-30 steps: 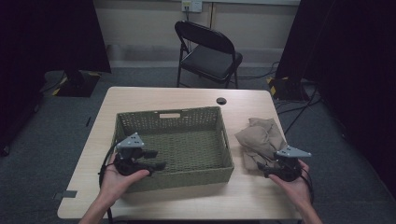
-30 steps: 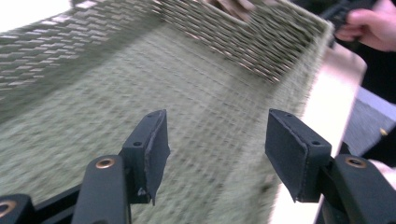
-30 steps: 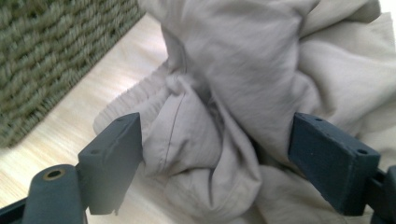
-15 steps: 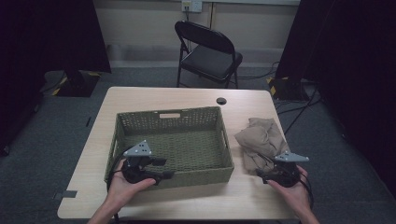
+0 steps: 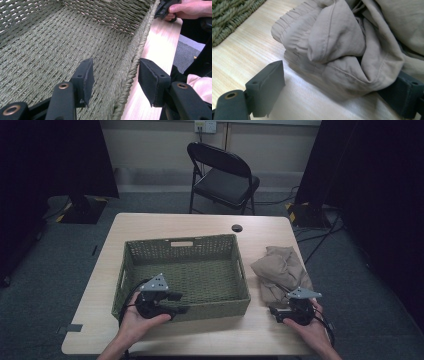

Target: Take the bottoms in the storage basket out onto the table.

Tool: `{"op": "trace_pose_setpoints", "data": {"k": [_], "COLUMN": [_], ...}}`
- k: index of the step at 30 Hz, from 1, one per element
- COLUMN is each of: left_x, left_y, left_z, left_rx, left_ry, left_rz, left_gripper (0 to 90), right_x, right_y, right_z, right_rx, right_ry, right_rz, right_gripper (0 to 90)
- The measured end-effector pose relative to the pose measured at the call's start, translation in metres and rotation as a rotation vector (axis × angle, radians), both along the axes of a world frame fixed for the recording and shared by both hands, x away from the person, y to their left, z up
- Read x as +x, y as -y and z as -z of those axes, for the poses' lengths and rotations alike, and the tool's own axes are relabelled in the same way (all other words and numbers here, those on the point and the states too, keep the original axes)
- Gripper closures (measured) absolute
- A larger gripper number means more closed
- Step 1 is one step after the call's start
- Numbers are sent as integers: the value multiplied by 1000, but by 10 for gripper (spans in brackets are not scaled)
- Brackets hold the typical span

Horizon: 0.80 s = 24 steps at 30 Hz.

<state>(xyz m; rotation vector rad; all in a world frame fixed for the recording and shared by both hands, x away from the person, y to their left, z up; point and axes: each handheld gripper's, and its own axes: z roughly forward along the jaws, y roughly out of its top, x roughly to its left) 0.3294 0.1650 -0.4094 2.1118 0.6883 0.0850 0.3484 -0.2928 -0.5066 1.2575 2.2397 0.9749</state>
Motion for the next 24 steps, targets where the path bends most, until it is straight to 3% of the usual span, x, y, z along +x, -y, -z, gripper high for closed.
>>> {"op": "trace_pose_setpoints", "data": {"k": [3,4,6,13,19,24], "left_x": [-2,0,4,9,21,28], "left_y": [7,6,5,4,2,1], "left_z": [1,1,2,1,1,1], "left_rx": [94,98,72,72,73,69], "left_ry": [46,35,-15,-37,-46,-67], "left_rz": [0,6,13,0,-97,-148], "left_gripper": [490,508,519,542,585,599], "right_x": [0,0,1,0,0,1], "right_y": [-2,-3,-4,-7,-7,-9], "right_z": [0,0,0,0,0,0], "right_rx": [1,2,2,3,3,2], "right_ry": [4,3,4,4,5,4], "right_rz": [0,1,3,-2,-7,-12], "right_gripper": [110,110,110,110,110,110]}}
